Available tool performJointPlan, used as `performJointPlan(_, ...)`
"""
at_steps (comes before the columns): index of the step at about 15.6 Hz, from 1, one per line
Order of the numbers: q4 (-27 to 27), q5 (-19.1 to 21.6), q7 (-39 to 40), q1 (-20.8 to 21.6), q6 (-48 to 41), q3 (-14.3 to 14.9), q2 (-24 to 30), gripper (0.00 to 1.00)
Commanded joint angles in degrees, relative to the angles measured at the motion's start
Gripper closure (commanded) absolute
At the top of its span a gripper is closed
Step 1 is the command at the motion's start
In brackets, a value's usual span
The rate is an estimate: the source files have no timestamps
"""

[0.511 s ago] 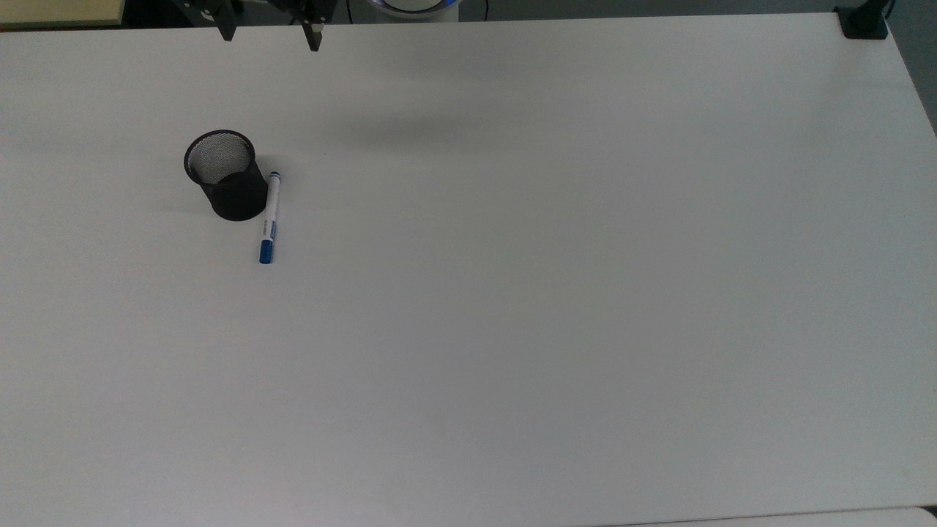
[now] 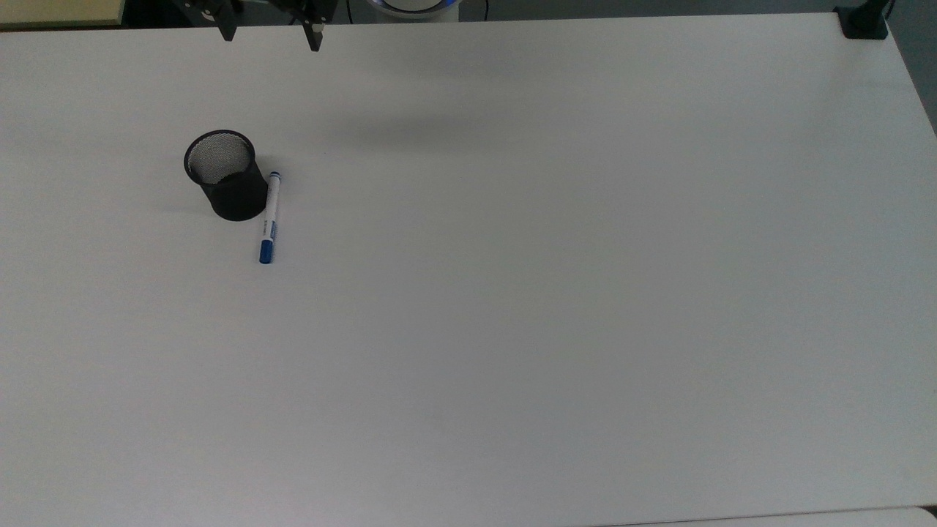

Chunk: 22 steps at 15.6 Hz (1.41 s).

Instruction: Insert the marker

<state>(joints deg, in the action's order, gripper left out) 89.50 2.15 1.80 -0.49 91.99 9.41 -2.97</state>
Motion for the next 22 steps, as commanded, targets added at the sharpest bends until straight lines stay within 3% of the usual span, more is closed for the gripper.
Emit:
performJointPlan(1,-0.1,-0.7,0.0,0.6,-1.5,0.0,0.4,0.00)
performJointPlan(22,0.2,-0.7,0.1,-0.1,-0.6,-0.2,-0.7,0.00)
